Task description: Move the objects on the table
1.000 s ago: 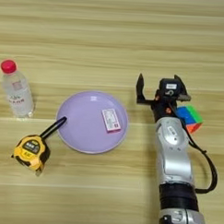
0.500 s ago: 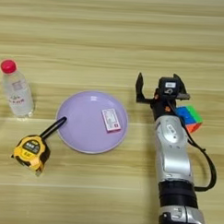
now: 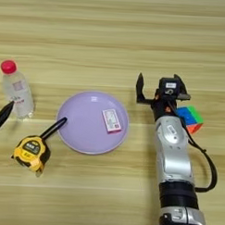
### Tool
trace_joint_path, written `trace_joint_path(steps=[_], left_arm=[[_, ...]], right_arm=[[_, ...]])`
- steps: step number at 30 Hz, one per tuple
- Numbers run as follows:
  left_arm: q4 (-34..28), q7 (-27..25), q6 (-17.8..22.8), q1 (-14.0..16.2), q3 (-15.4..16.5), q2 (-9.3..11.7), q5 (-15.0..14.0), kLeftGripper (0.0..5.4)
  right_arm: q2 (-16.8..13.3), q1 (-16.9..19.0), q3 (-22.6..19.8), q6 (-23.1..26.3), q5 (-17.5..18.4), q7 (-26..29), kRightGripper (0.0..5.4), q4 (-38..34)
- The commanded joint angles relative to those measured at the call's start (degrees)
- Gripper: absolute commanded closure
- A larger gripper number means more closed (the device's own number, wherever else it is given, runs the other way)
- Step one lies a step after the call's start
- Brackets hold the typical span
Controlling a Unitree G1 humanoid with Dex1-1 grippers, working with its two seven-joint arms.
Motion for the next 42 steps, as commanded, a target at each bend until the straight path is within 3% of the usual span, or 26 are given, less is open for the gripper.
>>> trace_joint_path(steps=[1,23,30,41,42], left_arm=[[2.06,0.47,-0.18,-1.77,-1.24,-0.74,1.16,0.00],[7.63,2.74,-0.19,-8.71,-3.92,-5.28,1.59,0.00],[10.09,3.31,-0.53,-11.03,-4.40,-5.88,1.79,0.00],[15.48,5.18,-1.57,-14.92,-3.46,-7.34,2.08,0.00],[15.75,5.47,-1.88,-15.13,-3.09,-7.44,1.82,0.18]], right_arm=[[0.13,-0.45,-0.03,-0.24,-0.21,-0.74,0.01,-0.35],[0.12,-0.81,0.27,-0.49,-0.12,-1.17,0.01,0.40],[0.11,-0.96,0.29,-0.44,-0.13,-1.16,0.01,0.55],[0.20,-0.84,0.48,-0.36,-0.21,-1.16,0.01,0.40],[0.23,-0.82,0.51,-0.38,-0.22,-1.16,0.00,0.43]])
